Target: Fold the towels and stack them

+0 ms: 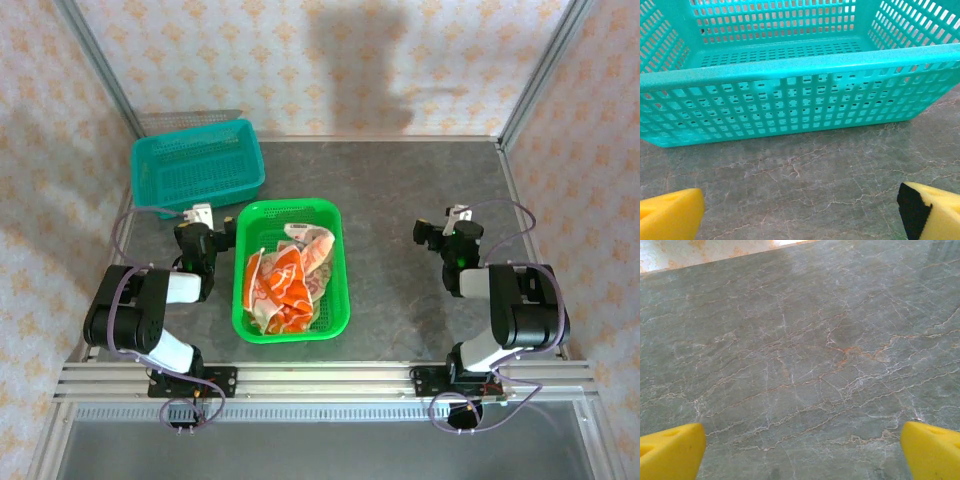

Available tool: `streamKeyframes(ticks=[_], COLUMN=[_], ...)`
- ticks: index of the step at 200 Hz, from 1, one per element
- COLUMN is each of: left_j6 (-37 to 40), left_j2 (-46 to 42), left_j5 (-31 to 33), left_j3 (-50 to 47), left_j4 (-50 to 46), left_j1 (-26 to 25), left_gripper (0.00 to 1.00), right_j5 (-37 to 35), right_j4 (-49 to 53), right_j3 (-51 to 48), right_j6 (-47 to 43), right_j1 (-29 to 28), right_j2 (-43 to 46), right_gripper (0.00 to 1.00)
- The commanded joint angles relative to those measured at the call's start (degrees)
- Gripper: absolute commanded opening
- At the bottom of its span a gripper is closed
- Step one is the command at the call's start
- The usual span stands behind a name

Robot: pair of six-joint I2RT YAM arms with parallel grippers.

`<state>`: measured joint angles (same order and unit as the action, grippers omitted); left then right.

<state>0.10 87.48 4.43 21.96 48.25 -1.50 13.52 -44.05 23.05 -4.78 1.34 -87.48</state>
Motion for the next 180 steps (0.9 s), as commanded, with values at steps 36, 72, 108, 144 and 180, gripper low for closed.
streamKeyframes(ticks=[36,72,108,144,180], left_j6=[1.16,1.19,1.13,1.08,0.26], left_j2=[-0.12,-0.12,-0.12,-0.11,-2.83], left_j5=[-0.79,-0.76,-0.78,-0.78,1.41], left_j3=[0.96,0.90,0.90,0.92,0.70], left_j4=[0.41,0.40,0.37,0.25,-1.00], left_j1=[-0.34,-0.34,-0.35,-0.35,-0.35], left_gripper=[1.00,1.00,1.00,1.00,1.00], right_j5=[-0.50,-0.47,-0.51,-0.50,-5.31], right_j4=[-1.87,-1.83,-1.87,-1.74,-0.53], right_j3=[0.17,0.16,0.18,0.24,0.71], right_j6=[-0.25,-0.25,-0.26,-0.25,1.59], right_j1=[0.15,0.16,0.18,0.17,0.14], right_j2=[0.55,0.56,0.59,0.56,1.04], right_gripper=[0.99,0.99,0.99,0.99,0.99])
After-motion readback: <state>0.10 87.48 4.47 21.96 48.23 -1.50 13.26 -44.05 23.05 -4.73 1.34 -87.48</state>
